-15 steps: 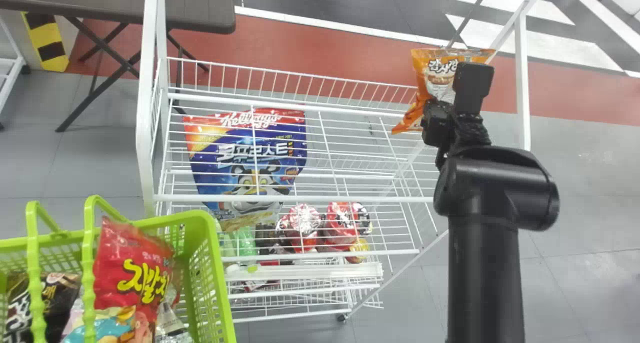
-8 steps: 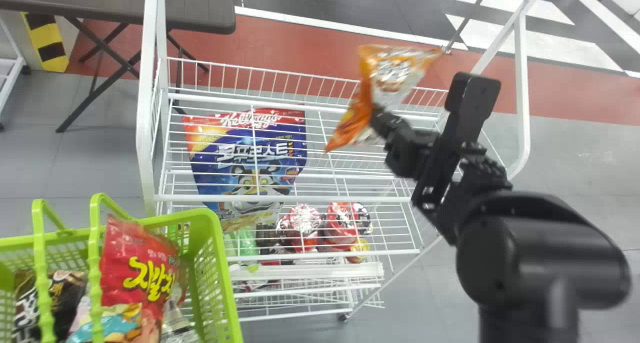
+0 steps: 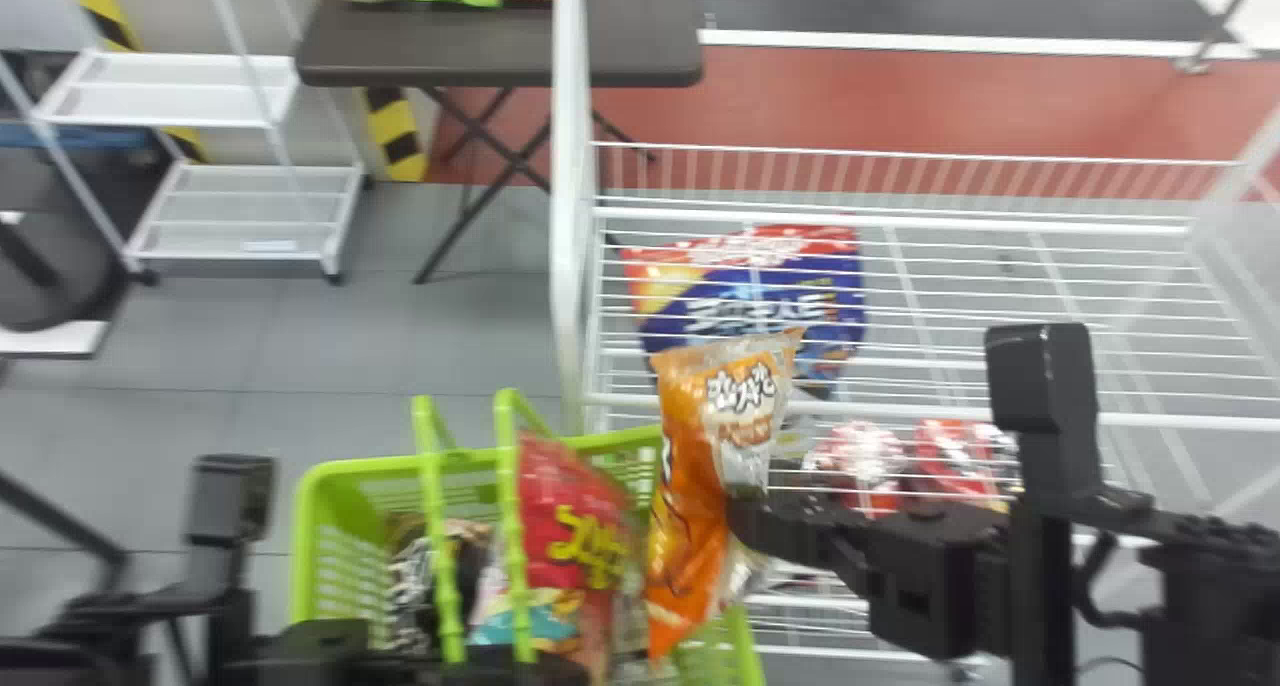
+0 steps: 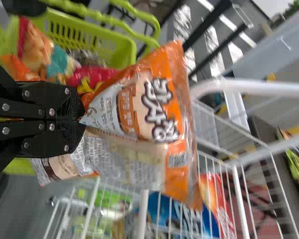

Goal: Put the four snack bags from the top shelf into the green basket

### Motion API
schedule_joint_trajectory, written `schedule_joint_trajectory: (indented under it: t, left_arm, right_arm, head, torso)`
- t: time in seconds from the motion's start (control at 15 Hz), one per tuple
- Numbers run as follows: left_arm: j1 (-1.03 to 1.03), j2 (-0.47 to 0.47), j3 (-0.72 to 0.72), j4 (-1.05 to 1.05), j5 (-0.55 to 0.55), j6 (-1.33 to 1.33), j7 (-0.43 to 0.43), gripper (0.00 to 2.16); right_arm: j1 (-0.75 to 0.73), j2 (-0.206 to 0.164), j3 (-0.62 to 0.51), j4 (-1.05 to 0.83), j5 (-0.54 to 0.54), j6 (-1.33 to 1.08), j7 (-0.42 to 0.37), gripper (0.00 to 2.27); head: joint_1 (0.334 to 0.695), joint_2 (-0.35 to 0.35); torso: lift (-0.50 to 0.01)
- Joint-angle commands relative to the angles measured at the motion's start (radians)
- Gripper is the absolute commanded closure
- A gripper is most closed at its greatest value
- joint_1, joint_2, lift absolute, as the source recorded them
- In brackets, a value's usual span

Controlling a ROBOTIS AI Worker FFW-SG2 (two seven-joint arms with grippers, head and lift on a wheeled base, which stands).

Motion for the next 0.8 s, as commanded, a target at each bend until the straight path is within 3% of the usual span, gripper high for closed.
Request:
schedule_joint_trajectory:
  t: [0.0,0.27,0.4,0.53,0.6,0.67,0.73]
  left_arm:
    - [-0.001,-0.005,-0.007,-0.001,-0.002,0.004,-0.010,2.15]
    - [0.001,-0.008,-0.020,-0.004,0.001,0.007,-0.010,2.15]
    - [0.001,-0.008,-0.030,-0.006,0.001,0.010,-0.010,2.15]
    - [0.001,-0.008,-0.033,-0.008,0.002,0.010,-0.010,2.15]
    - [0.002,-0.008,-0.031,-0.009,0.002,0.013,-0.010,2.15]
    - [0.004,-0.008,-0.025,-0.011,0.002,0.013,-0.010,2.15]
    - [0.004,-0.006,-0.022,-0.009,0.004,0.013,-0.010,2.15]
  right_arm:
    - [-0.015,0.009,0.064,0.051,-0.017,0.015,-0.002,2.26]
    - [-0.079,0.011,0.190,0.313,-0.035,0.003,-0.003,2.26]
    - [-0.102,0.009,0.261,0.432,-0.020,-0.214,0.000,2.26]
    - [-0.165,0.001,0.301,0.518,-0.018,-0.233,0.005,2.19]
    - [-0.177,-0.003,0.305,0.529,-0.015,-0.233,0.003,1.68]
    - [-0.179,-0.006,0.296,0.523,0.003,-0.214,0.003,0.52]
    - [-0.173,-0.017,0.275,0.494,0.009,-0.181,0.003,0.00]
  head:
    - [0.695,0.128]
    - [0.695,0.259]
    - [0.695,0.316]
    - [0.695,0.350]
    - [0.695,0.350]
    - [0.695,0.350]
    - [0.695,0.350]
  torso:
    - [0.000]
    - [0.000]
    - [0.000]
    - [0.000]
    - [0.000]
    - [0.000]
    - [0.000]
